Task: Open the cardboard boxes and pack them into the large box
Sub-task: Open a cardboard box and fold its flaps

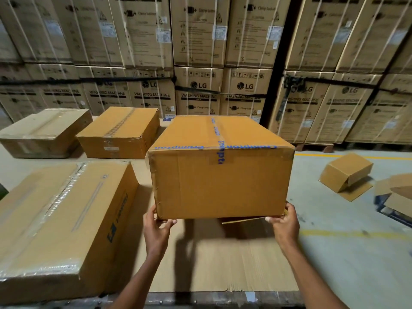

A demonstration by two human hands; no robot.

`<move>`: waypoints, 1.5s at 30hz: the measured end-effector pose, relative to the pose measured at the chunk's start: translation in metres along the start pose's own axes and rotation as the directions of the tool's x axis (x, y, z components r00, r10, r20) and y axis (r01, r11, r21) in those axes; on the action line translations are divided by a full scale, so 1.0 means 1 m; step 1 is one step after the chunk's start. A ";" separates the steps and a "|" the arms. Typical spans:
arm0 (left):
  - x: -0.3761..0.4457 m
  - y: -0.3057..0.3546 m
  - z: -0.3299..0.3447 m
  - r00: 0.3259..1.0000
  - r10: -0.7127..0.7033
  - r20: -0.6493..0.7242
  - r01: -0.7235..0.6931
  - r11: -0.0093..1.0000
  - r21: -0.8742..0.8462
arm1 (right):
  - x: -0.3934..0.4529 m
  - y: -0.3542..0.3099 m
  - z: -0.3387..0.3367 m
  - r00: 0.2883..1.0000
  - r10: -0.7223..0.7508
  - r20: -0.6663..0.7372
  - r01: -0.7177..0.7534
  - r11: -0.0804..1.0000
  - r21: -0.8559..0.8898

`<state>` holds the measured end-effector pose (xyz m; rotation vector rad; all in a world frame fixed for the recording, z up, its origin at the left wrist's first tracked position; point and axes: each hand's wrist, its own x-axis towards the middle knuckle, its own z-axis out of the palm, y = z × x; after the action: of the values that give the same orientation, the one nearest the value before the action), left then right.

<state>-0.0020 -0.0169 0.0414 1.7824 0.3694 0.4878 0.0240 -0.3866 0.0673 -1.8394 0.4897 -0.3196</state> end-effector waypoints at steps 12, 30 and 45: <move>0.027 0.138 -0.028 0.946 0.288 -0.152 -0.319 0.913 -0.254 | 0.012 -0.129 -0.054 0.886 -0.457 -0.078 0.463 0.880 0.105; 0.093 0.262 -0.048 0.816 0.489 -0.309 -0.534 0.842 -0.079 | 0.039 -0.274 -0.057 0.551 -0.695 -0.463 0.719 0.676 -0.159; 0.138 0.225 -0.010 0.913 0.403 0.068 -0.392 0.910 -0.138 | 0.095 -0.210 -0.023 0.867 -0.498 -0.018 0.496 0.860 0.118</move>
<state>0.1107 0.0007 0.2791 1.7564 -0.0976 0.6932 0.1327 -0.3962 0.2712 -1.8283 -0.0295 -0.6717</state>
